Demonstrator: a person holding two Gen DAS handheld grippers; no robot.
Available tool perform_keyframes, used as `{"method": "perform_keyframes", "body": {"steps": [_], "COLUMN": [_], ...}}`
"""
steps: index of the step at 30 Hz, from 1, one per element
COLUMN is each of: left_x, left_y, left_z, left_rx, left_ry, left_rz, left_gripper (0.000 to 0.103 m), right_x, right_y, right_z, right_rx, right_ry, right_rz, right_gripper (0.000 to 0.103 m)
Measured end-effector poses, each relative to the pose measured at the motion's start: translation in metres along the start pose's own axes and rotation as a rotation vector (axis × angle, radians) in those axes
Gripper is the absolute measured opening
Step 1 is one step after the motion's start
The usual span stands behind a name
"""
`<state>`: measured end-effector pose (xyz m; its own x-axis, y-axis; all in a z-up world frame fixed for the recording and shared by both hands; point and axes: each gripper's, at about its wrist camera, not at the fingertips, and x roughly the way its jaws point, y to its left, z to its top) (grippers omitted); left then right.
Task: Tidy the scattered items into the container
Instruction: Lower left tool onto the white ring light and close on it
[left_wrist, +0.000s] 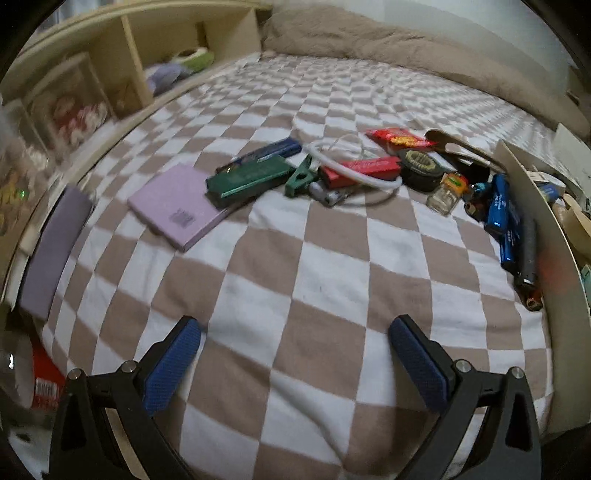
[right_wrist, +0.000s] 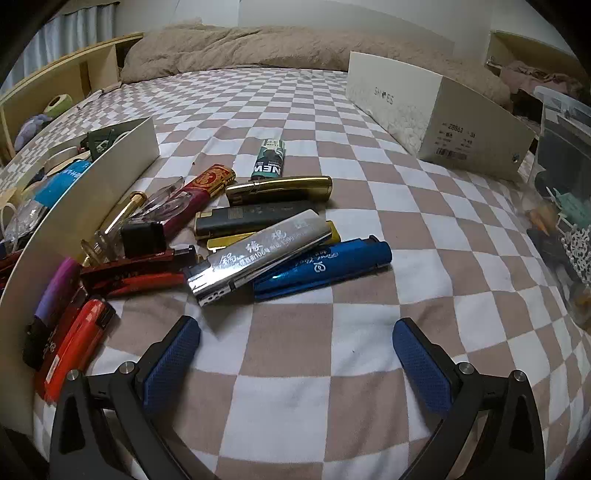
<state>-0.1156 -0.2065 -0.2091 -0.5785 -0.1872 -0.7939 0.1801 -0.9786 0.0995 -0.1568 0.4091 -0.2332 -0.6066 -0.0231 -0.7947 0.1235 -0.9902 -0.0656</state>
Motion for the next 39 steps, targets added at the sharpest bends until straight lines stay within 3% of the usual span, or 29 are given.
{"method": "perform_keyframes", "body": {"steps": [9,14,18,25,29,35,39], "left_x": [0.004,0.003,0.013,0.039,0.055,0.061,0.068], "left_y": [-0.009,-0.041,-0.063,-0.080,-0.073,-0.057,-0.052], "left_z": [0.025,0.049,0.067,0.090,0.099,0.110,0.114], "left_rx": [0.059,0.226,0.387,0.519,0.522,0.487,0.441], "left_ry": [-0.062,-0.115,-0.140,-0.099,-0.070,-0.052,-0.027], "left_rz": [-0.056,-0.043,0.034,0.033,0.037,-0.020,-0.080], "left_gripper": [0.103,0.103,0.103,0.103,0.103,0.103,0.094], "right_x": [0.003,0.003,0.004,0.004,0.003,0.003,0.003], "right_y": [-0.006,-0.005,-0.005,-0.005,-0.005,-0.005,-0.006], "right_z": [-0.004,-0.005,-0.005,-0.005,-0.005,-0.004,-0.004], "right_rx": [0.021,0.018,0.016,0.018,0.018,0.020,0.020], "right_ry": [-0.041,-0.053,-0.054,-0.055,-0.057,-0.056,-0.056], "right_rz": [0.030,0.028,0.027,0.029,0.030,0.034,0.034], "right_gripper": [0.103,0.103,0.103,0.103,0.103,0.103,0.103]}}
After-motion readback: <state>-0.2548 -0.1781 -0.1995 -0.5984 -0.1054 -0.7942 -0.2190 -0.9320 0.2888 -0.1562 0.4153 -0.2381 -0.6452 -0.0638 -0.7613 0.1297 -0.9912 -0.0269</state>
